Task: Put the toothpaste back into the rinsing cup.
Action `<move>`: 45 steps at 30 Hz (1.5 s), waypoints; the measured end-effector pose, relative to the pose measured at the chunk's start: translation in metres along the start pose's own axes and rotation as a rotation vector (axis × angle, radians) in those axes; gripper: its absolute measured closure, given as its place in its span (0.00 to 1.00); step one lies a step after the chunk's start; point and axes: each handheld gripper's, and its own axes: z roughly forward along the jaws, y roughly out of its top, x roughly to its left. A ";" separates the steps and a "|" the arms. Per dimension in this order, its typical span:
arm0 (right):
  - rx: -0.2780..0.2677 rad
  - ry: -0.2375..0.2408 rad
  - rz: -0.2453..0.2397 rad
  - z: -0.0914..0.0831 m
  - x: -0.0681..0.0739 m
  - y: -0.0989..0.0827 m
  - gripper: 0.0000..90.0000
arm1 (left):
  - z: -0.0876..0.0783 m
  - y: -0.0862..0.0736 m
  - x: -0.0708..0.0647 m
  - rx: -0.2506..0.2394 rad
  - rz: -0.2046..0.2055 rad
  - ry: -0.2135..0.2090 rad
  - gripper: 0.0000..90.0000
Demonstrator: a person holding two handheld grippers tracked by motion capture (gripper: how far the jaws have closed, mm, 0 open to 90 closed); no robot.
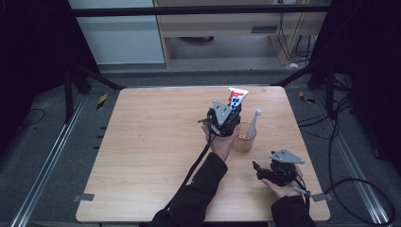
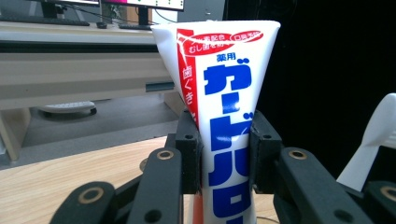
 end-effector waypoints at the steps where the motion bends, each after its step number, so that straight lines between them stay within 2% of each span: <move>1: 0.001 -0.001 0.000 0.000 0.000 0.000 0.21 | 0.001 0.000 -0.001 0.000 0.000 -0.002 0.78; 14: -0.003 -0.001 -0.005 0.000 -0.001 -0.001 0.21 | 0.013 -0.006 -0.008 0.001 -0.011 -0.028 0.78; 26: -0.003 0.001 -0.007 0.000 -0.001 -0.001 0.22 | 0.022 -0.014 -0.015 0.016 -0.003 -0.056 0.78; 45: 0.002 0.002 -0.008 0.001 -0.001 -0.001 0.22 | 0.025 -0.031 -0.018 0.054 0.003 -0.075 0.77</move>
